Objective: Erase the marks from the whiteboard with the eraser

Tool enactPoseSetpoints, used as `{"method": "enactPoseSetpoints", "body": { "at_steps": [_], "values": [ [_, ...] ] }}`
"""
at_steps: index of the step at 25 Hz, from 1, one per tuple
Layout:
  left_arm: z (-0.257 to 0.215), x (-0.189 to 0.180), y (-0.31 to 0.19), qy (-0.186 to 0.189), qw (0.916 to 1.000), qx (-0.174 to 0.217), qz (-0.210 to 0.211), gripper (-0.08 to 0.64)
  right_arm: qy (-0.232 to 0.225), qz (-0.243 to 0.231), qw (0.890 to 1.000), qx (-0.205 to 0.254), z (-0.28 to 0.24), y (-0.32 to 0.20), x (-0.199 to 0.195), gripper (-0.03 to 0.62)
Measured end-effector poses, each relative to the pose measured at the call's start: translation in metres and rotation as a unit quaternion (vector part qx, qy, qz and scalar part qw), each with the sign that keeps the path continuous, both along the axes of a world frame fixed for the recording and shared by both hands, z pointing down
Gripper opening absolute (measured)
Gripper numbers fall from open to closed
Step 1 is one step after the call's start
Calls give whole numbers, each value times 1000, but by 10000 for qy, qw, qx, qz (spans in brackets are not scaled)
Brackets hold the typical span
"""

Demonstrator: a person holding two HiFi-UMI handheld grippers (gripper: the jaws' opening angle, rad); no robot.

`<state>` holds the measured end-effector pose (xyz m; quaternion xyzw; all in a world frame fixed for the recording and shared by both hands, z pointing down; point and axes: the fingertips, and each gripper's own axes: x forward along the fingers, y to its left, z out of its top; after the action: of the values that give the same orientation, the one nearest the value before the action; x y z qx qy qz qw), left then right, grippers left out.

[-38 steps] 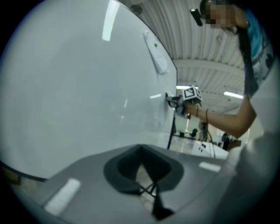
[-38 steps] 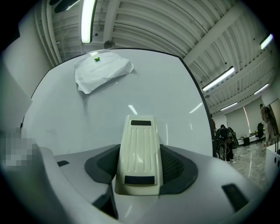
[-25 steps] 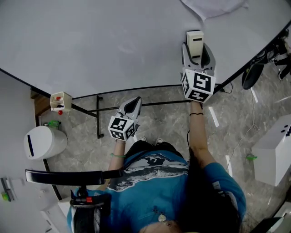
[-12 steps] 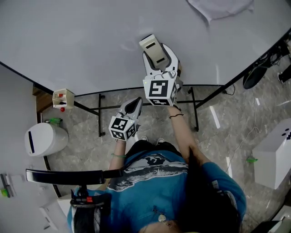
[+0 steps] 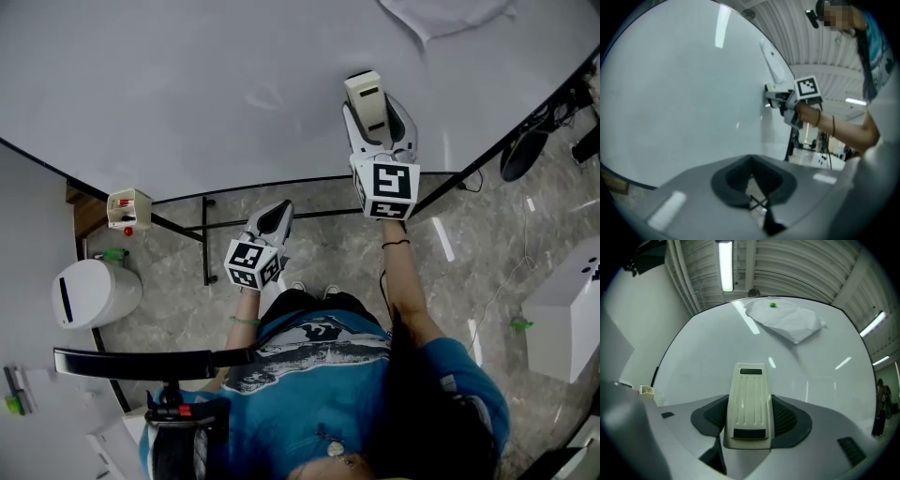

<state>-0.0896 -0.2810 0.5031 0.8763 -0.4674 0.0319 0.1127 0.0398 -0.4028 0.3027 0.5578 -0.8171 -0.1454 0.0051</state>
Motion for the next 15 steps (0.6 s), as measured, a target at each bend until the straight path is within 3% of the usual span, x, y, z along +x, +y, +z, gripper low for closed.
{"method": "enactPoseSetpoints", "body": {
  "at_steps": [4,10,15],
  "values": [
    [-2,11,-1,-11,9999,10,164,3,-396,692,9967,-175,-2,-12,91,264],
    [-4,20,-1,-5,9996,23,295,3,-458,1635,9849,-354,3,-18,214,264],
    [-2,20,0,-14,9995,-2,303,3,-880,2107,9725,-457,1,-24,275,264]
  ]
}}
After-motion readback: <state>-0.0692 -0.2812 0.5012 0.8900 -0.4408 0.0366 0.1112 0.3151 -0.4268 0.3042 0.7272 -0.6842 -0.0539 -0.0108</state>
